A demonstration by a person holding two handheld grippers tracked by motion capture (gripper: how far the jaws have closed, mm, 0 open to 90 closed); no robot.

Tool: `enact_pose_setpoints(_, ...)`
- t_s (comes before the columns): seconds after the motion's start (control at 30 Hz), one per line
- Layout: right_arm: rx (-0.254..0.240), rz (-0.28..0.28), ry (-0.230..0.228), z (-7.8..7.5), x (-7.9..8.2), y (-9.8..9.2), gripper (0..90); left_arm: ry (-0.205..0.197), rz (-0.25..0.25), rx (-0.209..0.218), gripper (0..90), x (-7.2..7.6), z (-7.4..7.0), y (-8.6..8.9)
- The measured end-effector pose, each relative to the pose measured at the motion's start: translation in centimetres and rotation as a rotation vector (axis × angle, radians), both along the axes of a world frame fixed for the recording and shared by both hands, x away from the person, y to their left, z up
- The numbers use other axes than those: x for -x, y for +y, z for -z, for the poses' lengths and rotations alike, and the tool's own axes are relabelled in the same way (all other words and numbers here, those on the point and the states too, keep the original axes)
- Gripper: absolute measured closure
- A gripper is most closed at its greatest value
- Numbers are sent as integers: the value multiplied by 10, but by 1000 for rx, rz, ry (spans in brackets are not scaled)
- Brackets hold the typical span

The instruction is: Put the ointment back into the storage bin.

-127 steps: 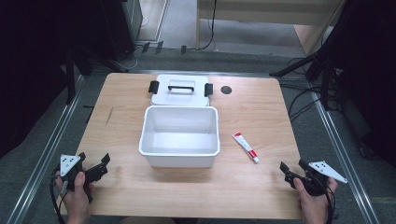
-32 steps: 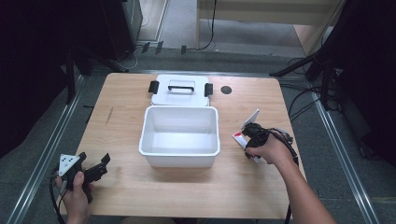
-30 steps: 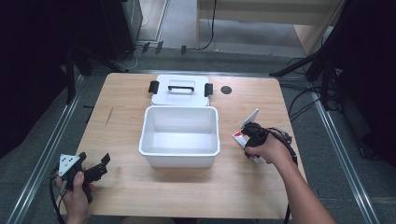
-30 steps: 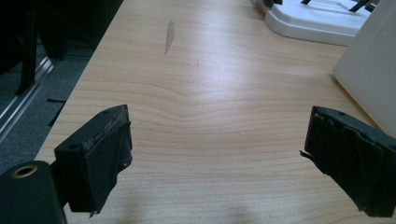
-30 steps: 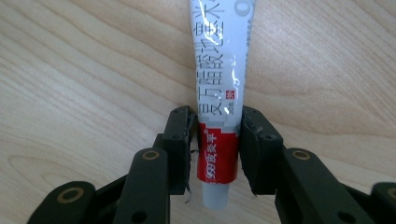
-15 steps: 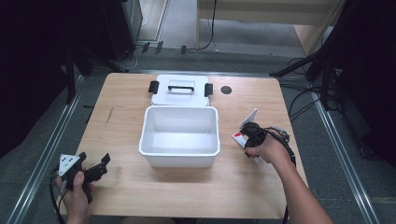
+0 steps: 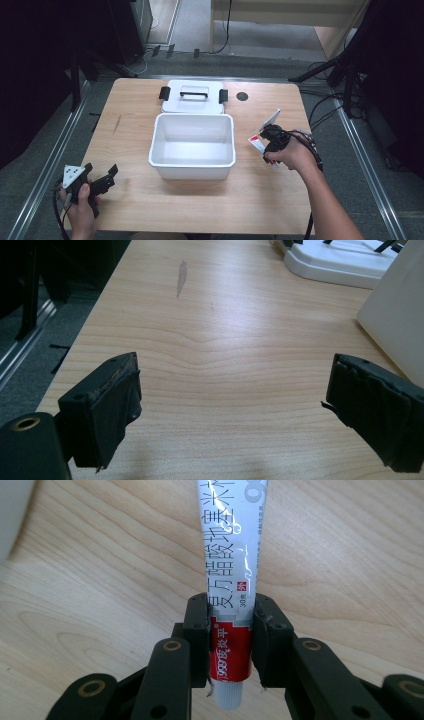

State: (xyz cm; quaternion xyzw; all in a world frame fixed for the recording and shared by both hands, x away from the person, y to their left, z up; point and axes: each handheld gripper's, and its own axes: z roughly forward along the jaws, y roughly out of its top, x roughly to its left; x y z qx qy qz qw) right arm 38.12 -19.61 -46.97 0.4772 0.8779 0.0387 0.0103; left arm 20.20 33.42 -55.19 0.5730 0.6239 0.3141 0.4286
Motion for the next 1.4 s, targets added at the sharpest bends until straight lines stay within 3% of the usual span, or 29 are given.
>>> enact_pose_setpoints(0.7,-22,-51,-44,-69,-8,26,724,1,3,9,82,-1,0,1)
enact_pose_setpoints(1.4,-51,-109,-79,-109,-17,60,724,1,5,10,82,-1,0,1)
